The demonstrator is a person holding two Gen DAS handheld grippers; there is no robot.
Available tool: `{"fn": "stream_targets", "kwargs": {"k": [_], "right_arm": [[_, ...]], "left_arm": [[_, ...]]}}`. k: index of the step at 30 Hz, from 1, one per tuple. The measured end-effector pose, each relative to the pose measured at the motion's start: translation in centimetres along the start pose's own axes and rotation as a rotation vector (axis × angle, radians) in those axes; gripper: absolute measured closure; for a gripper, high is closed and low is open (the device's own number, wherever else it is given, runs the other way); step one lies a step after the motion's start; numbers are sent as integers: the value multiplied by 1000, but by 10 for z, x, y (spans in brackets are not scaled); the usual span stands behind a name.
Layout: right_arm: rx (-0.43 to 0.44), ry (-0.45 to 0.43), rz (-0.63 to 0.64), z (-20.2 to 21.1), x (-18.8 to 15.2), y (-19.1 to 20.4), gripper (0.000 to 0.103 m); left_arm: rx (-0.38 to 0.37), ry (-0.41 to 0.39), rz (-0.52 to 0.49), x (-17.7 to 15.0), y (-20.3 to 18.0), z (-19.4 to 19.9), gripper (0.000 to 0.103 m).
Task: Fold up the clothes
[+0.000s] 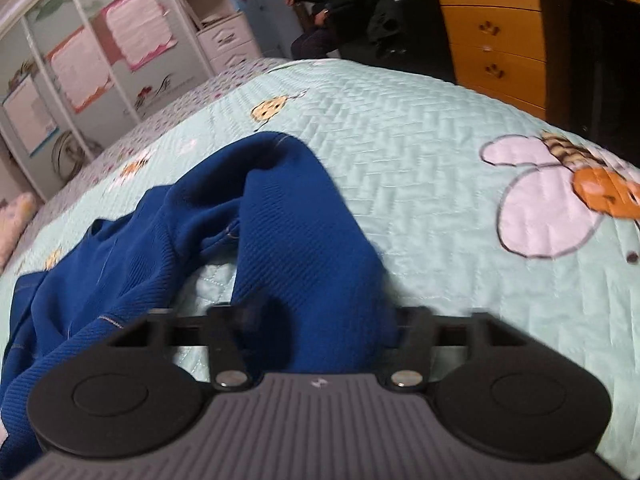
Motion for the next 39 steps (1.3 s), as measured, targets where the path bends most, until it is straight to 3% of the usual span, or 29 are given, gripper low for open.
{"fn": "stream_targets", "kwargs": {"k": [4, 10, 11, 13, 15, 18, 23, 27, 31, 33, 39], "right_arm": [[-20, -50, 319, 7, 16, 12, 81], [-162, -259, 1073, 9, 41, 39, 80], [-191, -257, 1144, 3, 40, 37, 75], [-222, -149, 1171, -15, 30, 23, 63], [-218, -43, 1036, -24, 23, 3, 54], [-218, -17, 652, -14, 32, -24, 44], [-189, -120, 28, 29, 49, -70, 39], [-196, -182, -307, 53, 54, -103, 39], [-128, -164, -323, 44, 56, -99, 39], [-95, -156, -395, 37, 52, -98, 39], [-97, -88, -481, 3, 35, -98, 39]], "left_arm": [[1, 3, -1, 0, 0, 0, 0], [4, 3, -1, -1, 0, 0, 0], [5, 4, -1, -1, 0, 0, 0], [5, 6, -2, -1, 0, 0, 0], [3, 8, -3, -1, 0, 0, 0], [3, 7, -3, 0, 0, 0, 0], [0, 3, -4, -1, 0, -1, 0], [1, -5, -5, -2, -1, 0, 0], [-1, -10, -5, -2, 0, 0, 0], [-2, -12, -5, -2, 1, 0, 0], [0, -7, -5, -1, 1, 0, 0]]}}
Point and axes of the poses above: each gripper's, at about its wrist camera, not at the fingertips, and z roughly against the way its jaws point, y to its left, x to its top, the point moved 10 cm from there along -z, roughly the way its jaws point, and after that the axes turned 14 degrees about -y, right-handed, at the moved point
